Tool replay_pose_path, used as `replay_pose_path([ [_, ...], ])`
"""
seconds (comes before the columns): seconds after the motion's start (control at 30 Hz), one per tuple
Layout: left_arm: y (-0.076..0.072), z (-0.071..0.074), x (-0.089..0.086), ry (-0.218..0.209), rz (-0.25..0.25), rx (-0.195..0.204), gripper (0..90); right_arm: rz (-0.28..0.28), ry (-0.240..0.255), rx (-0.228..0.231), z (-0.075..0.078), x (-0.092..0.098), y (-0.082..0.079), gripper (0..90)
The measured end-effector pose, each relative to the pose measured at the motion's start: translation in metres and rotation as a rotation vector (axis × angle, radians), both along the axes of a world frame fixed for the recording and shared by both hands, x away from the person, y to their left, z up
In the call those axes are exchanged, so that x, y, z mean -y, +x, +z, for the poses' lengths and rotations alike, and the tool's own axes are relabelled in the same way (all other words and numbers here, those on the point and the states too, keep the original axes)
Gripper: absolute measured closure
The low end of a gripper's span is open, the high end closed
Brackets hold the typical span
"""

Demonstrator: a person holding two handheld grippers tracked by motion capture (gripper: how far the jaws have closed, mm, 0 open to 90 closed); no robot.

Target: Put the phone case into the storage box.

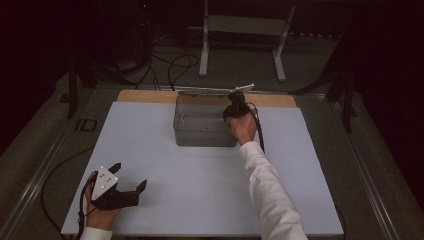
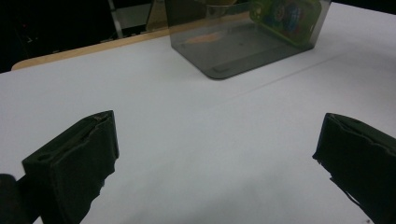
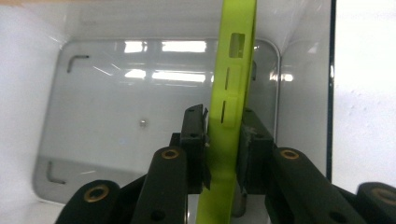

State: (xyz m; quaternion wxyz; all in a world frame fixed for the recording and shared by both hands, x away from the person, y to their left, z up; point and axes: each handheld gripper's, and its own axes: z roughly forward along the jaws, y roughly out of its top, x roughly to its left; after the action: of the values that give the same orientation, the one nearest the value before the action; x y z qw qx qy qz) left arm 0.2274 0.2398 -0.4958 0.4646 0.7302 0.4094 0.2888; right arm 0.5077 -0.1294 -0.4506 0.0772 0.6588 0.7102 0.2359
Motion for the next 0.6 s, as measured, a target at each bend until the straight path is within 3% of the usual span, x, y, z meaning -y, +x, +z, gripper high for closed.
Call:
replay_pose_path([
  [0.17,0.0,0.0,-0.0001,-0.001,0.0,0.0,0.0,0.001,0.007,-0.003,-0.0003,0.0012,0.0007,75.8],
  [0.33,-0.0001,0.0001,-0.0002,0.001,-0.002,0.001,0.0,0.018,-0.031,0.002,0.0011,-0.0003,-0.0002,74.6],
  [0.5,-0.0002,0.0002,0.0001,0.002,-0.001,0.001,0.0,0.055,-0.1,0.015,0.0037,-0.0041,-0.0028,73.4],
  [0.6,-0.0002,0.0002,0.0004,0.002,-0.001,0.0,0.0,0.063,-0.11,0.013,0.0049,-0.0039,-0.0034,73.1],
])
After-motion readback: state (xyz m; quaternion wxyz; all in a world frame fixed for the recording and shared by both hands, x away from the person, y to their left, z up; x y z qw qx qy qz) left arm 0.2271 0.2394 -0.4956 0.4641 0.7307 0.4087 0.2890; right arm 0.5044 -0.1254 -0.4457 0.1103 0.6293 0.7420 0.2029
